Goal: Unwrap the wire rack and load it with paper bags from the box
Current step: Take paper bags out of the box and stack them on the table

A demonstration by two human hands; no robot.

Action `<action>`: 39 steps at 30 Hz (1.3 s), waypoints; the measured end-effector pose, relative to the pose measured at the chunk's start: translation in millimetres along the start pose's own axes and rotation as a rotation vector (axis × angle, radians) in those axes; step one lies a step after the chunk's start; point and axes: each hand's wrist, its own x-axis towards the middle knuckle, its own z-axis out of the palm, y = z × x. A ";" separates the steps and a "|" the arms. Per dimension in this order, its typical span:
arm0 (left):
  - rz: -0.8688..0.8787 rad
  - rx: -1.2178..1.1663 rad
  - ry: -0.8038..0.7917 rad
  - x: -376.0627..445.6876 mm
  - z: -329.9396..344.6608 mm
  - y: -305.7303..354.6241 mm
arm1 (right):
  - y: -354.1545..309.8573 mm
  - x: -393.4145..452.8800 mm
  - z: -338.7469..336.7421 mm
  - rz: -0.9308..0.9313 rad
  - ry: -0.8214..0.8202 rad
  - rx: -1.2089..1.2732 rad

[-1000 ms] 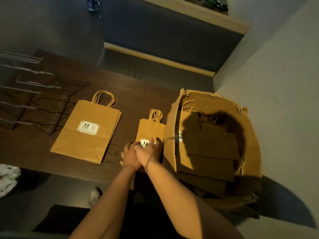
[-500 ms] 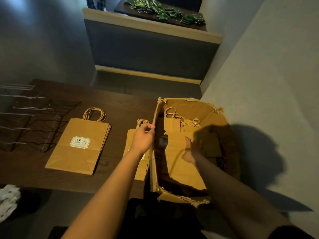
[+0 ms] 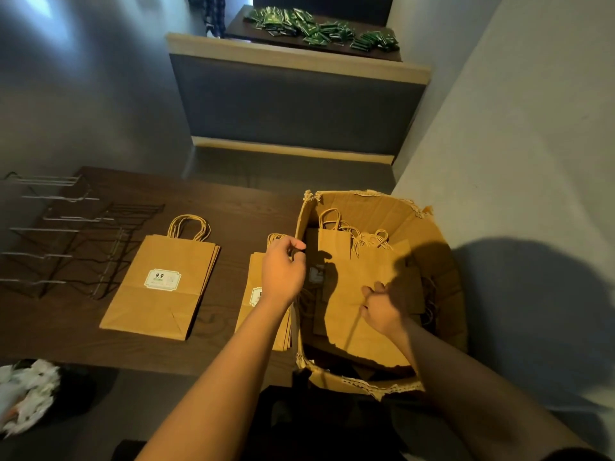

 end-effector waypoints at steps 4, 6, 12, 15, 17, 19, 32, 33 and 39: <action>-0.029 -0.084 -0.007 1.7 -2.1 -0.3 | 20.0 -2.4 -23.5 -0.118 0.216 -0.199; -0.071 -0.170 -0.021 3.9 -4.1 -0.4 | 23.1 -9.5 -56.7 0.040 0.521 0.110; -0.153 -0.380 -0.147 3.2 -9.0 20.7 | 25.6 -34.2 -145.6 0.302 0.850 0.950; -0.239 -0.470 -0.421 -0.9 -9.6 29.4 | 16.9 -45.8 -181.4 0.232 0.810 1.237; -0.285 -0.646 -0.593 -5.8 -9.3 34.7 | -0.9 -48.4 -186.5 0.156 0.790 1.213; -0.334 -0.756 -0.603 -8.7 -9.1 40.9 | -18.6 -45.6 -178.2 0.074 0.716 1.124; -0.505 -0.734 0.061 11.2 -52.3 -0.9 | -23.2 -2.2 -81.7 0.343 0.037 1.403; -0.514 -0.729 0.065 9.5 -54.3 -1.7 | -27.6 0.5 -71.8 0.330 -0.065 1.363; -0.532 -0.666 0.056 -3.7 -60.8 -7.3 | -48.6 -21.3 -12.8 0.154 -0.310 0.212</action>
